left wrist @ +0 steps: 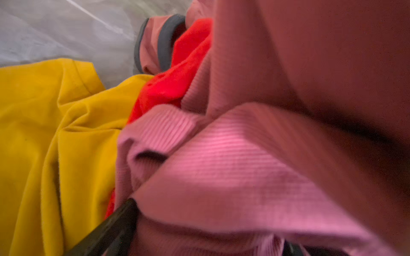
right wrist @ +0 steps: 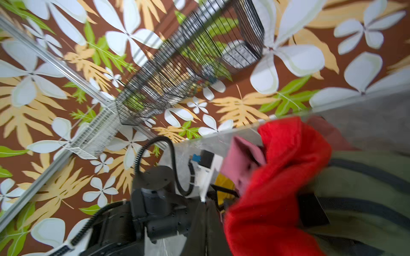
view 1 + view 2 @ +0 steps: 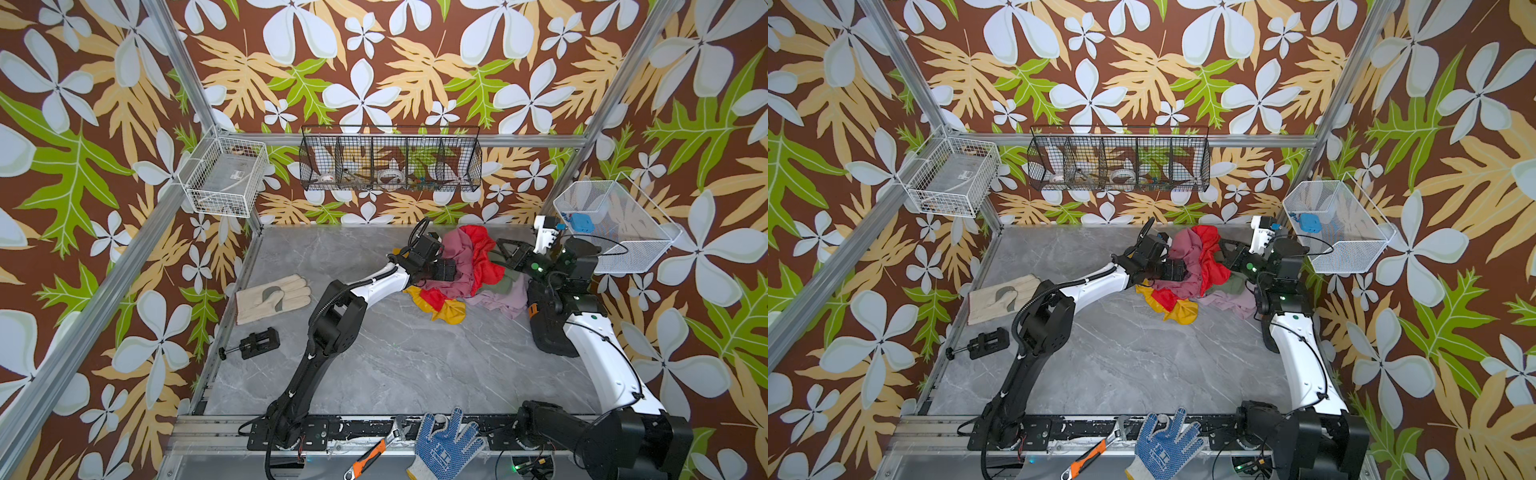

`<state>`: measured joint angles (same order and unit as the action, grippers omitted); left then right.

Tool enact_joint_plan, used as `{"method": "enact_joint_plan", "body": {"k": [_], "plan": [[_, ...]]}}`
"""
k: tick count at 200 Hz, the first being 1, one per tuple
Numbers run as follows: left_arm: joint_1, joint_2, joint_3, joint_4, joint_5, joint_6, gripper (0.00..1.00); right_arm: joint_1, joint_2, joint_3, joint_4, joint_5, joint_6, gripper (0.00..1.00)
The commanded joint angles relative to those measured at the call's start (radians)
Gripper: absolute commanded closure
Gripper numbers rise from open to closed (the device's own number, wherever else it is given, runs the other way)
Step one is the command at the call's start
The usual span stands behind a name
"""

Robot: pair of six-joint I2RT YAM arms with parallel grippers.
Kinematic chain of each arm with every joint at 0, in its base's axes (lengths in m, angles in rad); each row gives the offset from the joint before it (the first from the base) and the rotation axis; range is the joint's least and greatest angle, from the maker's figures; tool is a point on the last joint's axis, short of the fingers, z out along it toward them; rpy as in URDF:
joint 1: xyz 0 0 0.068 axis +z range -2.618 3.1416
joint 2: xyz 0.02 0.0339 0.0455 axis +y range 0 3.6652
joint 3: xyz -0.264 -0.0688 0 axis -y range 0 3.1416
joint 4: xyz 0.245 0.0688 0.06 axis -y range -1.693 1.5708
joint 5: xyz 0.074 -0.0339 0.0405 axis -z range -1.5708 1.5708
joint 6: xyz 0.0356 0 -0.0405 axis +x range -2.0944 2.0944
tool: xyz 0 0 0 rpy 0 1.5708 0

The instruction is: Pick out a specific cloth from the pile

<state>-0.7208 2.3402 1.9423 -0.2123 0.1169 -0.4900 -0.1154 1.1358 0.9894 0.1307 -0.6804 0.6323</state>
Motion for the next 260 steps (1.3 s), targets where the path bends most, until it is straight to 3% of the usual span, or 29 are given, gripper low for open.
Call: {"method": "enact_joint_plan", "body": {"k": [1,32,46,70,82,101,122,181,219,239,260], "plan": [[0.004,0.011,0.001,-0.045,-0.013,0.012,0.03,0.001,-0.027,0.03,0.087,0.009,0.035,1.0],[0.004,0.011,0.003,-0.053,-0.032,0.019,0.03,0.001,-0.044,0.092,0.075,0.028,0.033,1.0],[0.004,0.006,0.0,-0.053,-0.037,0.02,0.03,0.002,-0.028,0.144,-0.102,0.075,-0.066,1.0],[0.006,-0.002,0.001,-0.054,-0.039,0.022,0.03,0.0,-0.018,0.121,-0.358,0.29,-0.216,0.71],[0.007,-0.005,0.0,-0.054,-0.036,0.025,0.03,-0.006,-0.016,0.064,-0.39,0.348,-0.257,0.47],[0.007,-0.011,-0.004,-0.054,-0.033,0.03,0.02,-0.015,-0.002,-0.014,-0.386,0.394,-0.29,0.34],[0.007,-0.018,-0.014,-0.053,-0.031,0.034,0.02,-0.017,0.041,-0.062,-0.381,0.437,-0.313,0.09],[0.008,-0.033,-0.046,-0.049,-0.028,0.037,0.02,-0.027,0.133,-0.161,-0.301,0.505,-0.344,0.05],[0.008,-0.028,-0.042,-0.042,-0.007,0.036,0.02,-0.027,0.196,-0.202,-0.088,0.337,-0.239,0.07],[0.009,-0.026,-0.042,-0.041,-0.005,0.037,0.02,-0.023,0.243,-0.188,-0.011,0.266,-0.204,0.13],[0.009,-0.026,-0.045,-0.039,-0.005,0.037,0.02,-0.024,0.296,-0.158,0.008,0.212,-0.199,0.3]]}}
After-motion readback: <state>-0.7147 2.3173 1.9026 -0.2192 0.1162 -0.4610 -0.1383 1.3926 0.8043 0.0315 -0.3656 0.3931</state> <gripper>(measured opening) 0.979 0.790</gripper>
